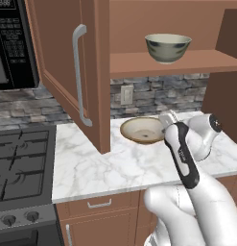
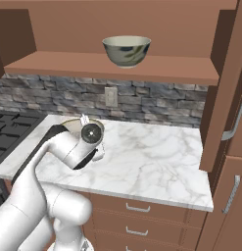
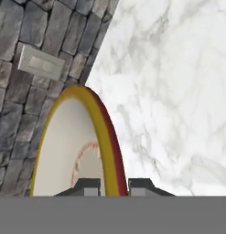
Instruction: Open the cabinet. Pick the bowls from the counter and place them in the cabinet. Then close the cabinet.
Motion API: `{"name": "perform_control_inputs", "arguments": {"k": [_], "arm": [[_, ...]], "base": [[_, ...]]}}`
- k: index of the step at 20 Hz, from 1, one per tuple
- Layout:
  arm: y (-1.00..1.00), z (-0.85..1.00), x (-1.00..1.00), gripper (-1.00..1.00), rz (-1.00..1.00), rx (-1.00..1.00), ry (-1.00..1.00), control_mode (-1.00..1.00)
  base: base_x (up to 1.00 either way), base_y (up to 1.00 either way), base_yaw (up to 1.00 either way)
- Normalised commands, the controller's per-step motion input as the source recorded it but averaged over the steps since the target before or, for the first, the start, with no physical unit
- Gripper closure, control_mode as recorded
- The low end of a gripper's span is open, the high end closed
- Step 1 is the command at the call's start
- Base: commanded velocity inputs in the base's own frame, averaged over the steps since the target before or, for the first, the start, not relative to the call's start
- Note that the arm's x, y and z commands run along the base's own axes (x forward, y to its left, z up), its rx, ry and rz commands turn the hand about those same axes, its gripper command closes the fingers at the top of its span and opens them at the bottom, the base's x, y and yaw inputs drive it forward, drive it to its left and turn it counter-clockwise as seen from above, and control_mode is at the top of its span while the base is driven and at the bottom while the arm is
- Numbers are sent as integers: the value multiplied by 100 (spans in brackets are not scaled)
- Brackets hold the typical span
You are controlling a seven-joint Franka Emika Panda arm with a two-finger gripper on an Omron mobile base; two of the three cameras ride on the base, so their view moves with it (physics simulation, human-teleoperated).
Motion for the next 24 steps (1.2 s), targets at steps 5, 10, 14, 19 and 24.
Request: {"name": "perform_control_inputs", "arguments": {"k": [5, 10, 14, 19, 24], "arm": [[0, 50, -24, 100, -20, -2, 11, -100], [-12, 48, -33, 100, -18, -1, 21, -100], [-32, 44, -44, 100, -18, 0, 20, -100], [-23, 28, -57, 100, -15, 0, 14, -100], [0, 12, -85, 100, -16, 0, 0, -100]], "base": [[0, 0, 0], [0, 0, 0], [0, 0, 0], [0, 0, 0], [0, 0, 0]]}}
